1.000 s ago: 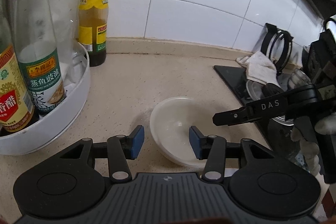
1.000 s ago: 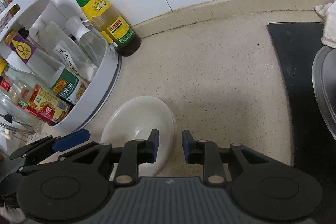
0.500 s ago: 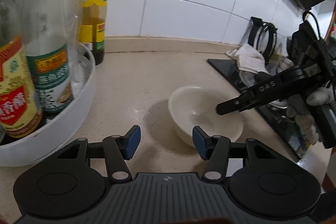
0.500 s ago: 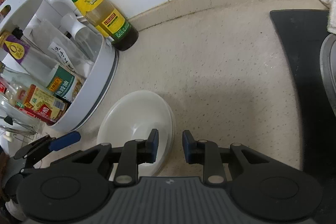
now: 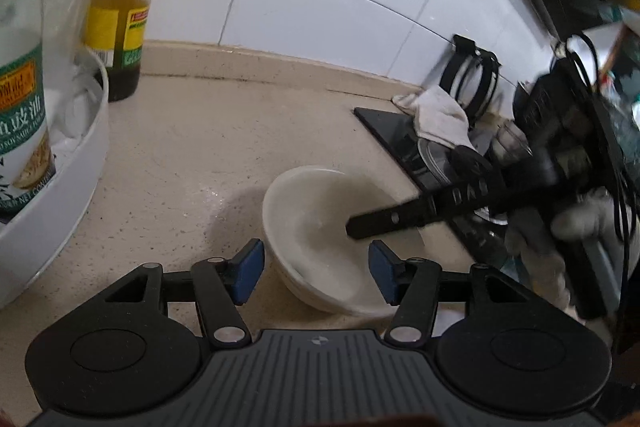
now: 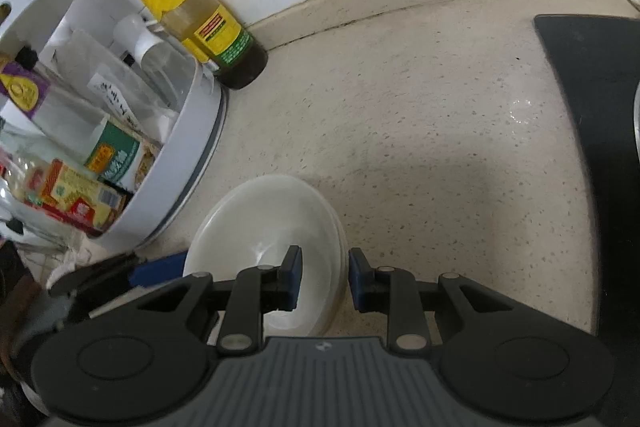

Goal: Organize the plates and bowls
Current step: 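Carry the white bowl over the stacked floral-rim plates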

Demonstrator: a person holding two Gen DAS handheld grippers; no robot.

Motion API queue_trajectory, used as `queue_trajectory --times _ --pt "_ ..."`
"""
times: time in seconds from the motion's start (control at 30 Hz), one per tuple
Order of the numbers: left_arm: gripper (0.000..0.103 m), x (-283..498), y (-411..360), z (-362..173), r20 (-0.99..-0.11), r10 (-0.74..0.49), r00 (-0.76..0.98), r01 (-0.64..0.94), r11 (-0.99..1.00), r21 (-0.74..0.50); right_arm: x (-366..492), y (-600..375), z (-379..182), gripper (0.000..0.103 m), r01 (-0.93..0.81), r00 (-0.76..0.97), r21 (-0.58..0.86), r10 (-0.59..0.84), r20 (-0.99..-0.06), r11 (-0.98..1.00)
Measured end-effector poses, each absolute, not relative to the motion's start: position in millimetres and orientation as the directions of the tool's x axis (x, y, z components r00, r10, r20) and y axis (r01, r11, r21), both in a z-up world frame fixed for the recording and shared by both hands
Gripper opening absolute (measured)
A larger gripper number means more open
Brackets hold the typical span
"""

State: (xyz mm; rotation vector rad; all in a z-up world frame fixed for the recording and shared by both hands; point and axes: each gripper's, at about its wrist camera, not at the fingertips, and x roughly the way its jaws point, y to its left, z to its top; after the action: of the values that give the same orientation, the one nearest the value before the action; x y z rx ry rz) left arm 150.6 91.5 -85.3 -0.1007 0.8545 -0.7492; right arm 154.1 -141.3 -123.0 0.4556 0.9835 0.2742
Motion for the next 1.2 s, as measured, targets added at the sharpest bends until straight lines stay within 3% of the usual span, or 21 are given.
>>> queue_trajectory --times 0.03,0.07,0.1,0.43,1.2 --pt "0.051 153 89 -86 -0.67 -0.613 0.419 0.541 0.761 -0.358 154 -139 -123 0.023 -0.025 0.525 0.467 0.409 -0.747 0.884" --pt "0.037 157 87 -88 -0.701 -0.585 0.409 0.52 0.78 -0.348 154 -137 -123 0.016 -0.033 0.52 0.444 0.395 -0.758 0.895" --pt "0.033 160 84 -90 -0.728 -0.564 0.389 0.501 0.793 -0.346 155 -135 -123 0.014 -0.044 0.519 0.421 0.381 -0.765 0.906" --pt "0.028 166 63 -86 -0.807 -0.455 0.375 0.476 0.842 -0.254 155 -136 -123 0.014 -0.06 0.518 0.419 0.387 -0.763 0.906" --pt "0.027 135 49 -39 -0.77 -0.403 0.495 0.512 0.851 -0.116 126 -137 -81 0.013 -0.08 0.601 0.397 0.362 -0.713 0.914"
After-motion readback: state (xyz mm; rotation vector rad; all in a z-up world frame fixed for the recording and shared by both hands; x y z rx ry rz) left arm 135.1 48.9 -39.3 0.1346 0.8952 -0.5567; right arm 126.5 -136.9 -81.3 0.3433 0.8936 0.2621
